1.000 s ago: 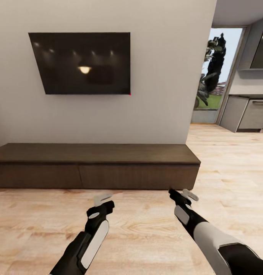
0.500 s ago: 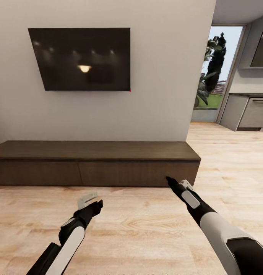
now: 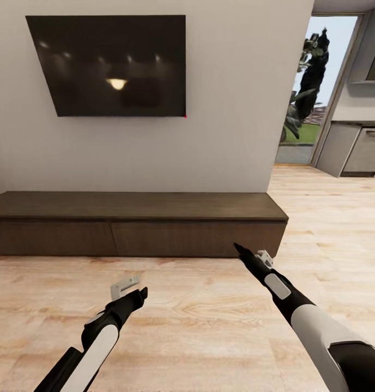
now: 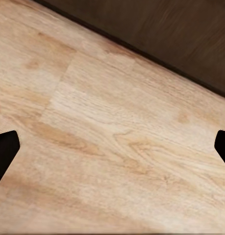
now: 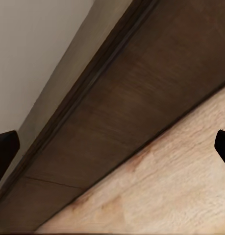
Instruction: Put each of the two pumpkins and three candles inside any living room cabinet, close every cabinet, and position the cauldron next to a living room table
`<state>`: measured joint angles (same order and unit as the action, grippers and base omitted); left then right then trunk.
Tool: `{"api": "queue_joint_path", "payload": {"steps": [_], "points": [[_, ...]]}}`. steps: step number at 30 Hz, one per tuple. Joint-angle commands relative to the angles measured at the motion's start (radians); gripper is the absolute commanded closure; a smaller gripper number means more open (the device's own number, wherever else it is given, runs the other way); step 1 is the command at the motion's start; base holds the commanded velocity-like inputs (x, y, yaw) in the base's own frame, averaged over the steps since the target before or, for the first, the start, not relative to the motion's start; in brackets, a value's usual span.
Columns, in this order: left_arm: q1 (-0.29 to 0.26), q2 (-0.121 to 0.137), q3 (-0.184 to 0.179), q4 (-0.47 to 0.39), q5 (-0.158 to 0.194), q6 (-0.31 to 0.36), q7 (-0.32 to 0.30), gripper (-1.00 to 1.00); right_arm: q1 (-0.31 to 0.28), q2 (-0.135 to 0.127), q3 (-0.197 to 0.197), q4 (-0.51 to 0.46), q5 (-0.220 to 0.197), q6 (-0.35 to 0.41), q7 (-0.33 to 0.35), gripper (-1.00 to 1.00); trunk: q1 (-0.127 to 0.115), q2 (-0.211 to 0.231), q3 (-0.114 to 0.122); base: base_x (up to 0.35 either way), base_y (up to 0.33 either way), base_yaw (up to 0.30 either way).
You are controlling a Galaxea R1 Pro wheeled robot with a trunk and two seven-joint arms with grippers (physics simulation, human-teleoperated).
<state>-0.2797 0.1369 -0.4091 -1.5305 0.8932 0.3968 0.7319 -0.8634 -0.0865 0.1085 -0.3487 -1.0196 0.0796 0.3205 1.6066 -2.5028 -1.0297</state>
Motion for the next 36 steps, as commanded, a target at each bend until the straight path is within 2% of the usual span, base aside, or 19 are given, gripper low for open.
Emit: {"api": "queue_joint_path", "payload": {"steps": [1, 6, 12, 16, 19, 21, 22, 23, 24, 25, 28, 31, 32, 33, 34, 36], "points": [[-0.001, 0.001, -0.002, 0.0, 0.006, 0.001, 0.008, -1.0, 0.0, -0.002, 0.007, -0.001, -0.01, 0.002, 0.007, -1.0, 0.0, -0.001, -0.005, 0.0, 0.0, 0.0], [-0.001, 0.0, -0.003, 0.001, 0.006, 0.001, 0.009, -1.0, 0.0, -0.012, 0.006, 0.0, -0.012, 0.03, 0.051, -1.0, 0.002, -0.002, -0.024, 0.0, 0.0, 0.0], [0.004, 0.001, -0.003, -0.003, 0.005, 0.002, 0.008, -1.0, 0.0, -0.029, 0.003, -0.003, -0.015, 0.168, 0.135, -1.0, 0.005, -0.003, -0.047, 0.0, 0.0, 0.0], [0.022, 0.005, -0.002, -0.027, 0.004, 0.003, 0.005, -1.0, 0.0, -0.03, 0.001, -0.006, -0.016, 0.197, 0.151, -1.0, 0.007, -0.004, -0.063, 0.0, 0.0, 0.0], [0.042, 0.017, -0.002, -0.059, 0.004, 0.003, 0.001, -1.0, 0.0, -0.03, 0.001, -0.01, -0.017, 0.203, 0.157, -1.0, 0.008, -0.005, -0.075, 0.0, 0.0, 0.0], [0.054, 0.035, -0.002, -0.073, 0.005, 0.002, -0.013, -1.0, 0.0, -0.03, 0.001, -0.016, -0.017, 0.205, 0.169, -1.0, 0.009, -0.005, -0.082, 0.0, 0.0, 0.0], [0.059, 0.051, -0.002, -0.078, 0.005, 0.001, -0.039, -1.0, 0.0, -0.031, 0.001, -0.02, -0.016, 0.206, 0.183, -1.0, 0.009, -0.005, -0.082, 0.0, 0.0, 0.0], [0.063, 0.077, -0.002, -0.083, 0.008, 0.001, -0.106, -1.0, 0.0, -0.031, 0.0, -0.023, -0.016, 0.207, 0.214, -1.0, 0.009, -0.005, -0.082, 0.0, 0.0, 0.0], [0.065, 0.086, -0.002, -0.084, 0.01, 0.001, -0.133, -1.0, 0.0, -0.031, 0.0, -0.023, -0.016, 0.207, 0.225, -1.0, 0.009, -0.005, -0.082, 0.0, 0.0, 0.0], [0.068, 0.108, -0.002, -0.085, 0.015, 0.002, -0.197, -1.0, 0.0, -0.03, 0.0, -0.023, -0.015, 0.202, 0.253, -1.0, 0.009, -0.005, -0.082, 0.0, 0.0, 0.0], [0.07, 0.125, -0.002, -0.085, 0.019, 0.002, -0.245, -1.0, 0.0, -0.029, 0.0, -0.021, -0.015, 0.172, 0.273, -1.0, 0.009, -0.005, -0.082, 0.0, 0.0, 0.0], [0.071, 0.132, -0.002, -0.084, 0.021, 0.002, -0.263, -1.0, 0.0, -0.025, -0.021, -0.017, -0.07, 0.126, 0.232, -1.0, 0.009, -0.005, -0.082, 0.105, 0.0, 0.0], [0.071, 0.133, -0.002, -0.083, 0.021, 0.002, -0.265, -1.0, 0.0, -0.023, -0.026, -0.015, -0.105, 0.118, 0.209, -1.0, 0.009, -0.005, -0.082, 0.218, 0.0, 0.0], [0.071, 0.133, -0.002, -0.083, 0.022, 0.002, -0.266, -1.0, 0.0, -0.022, -0.028, -0.014, -0.124, 0.115, 0.196, -1.0, 0.009, -0.005, -0.082, 0.238, 0.0, 0.0], [0.071, 0.134, -0.002, -0.082, 0.022, 0.002, -0.268, -1.0, 0.0, -0.016, -0.036, 0.019, -0.222, 0.107, 0.139, -1.0, 0.009, -0.005, -0.082, 0.298, 0.0, 0.0], [0.071, 0.134, -0.002, -0.082, 0.023, 0.002, -0.268, -1.0, 0.0, -0.014, -0.039, 0.046, -0.284, 0.104, 0.121, -1.0, 0.009, -0.005, -0.082, 0.309, 0.0, 0.0]]}}
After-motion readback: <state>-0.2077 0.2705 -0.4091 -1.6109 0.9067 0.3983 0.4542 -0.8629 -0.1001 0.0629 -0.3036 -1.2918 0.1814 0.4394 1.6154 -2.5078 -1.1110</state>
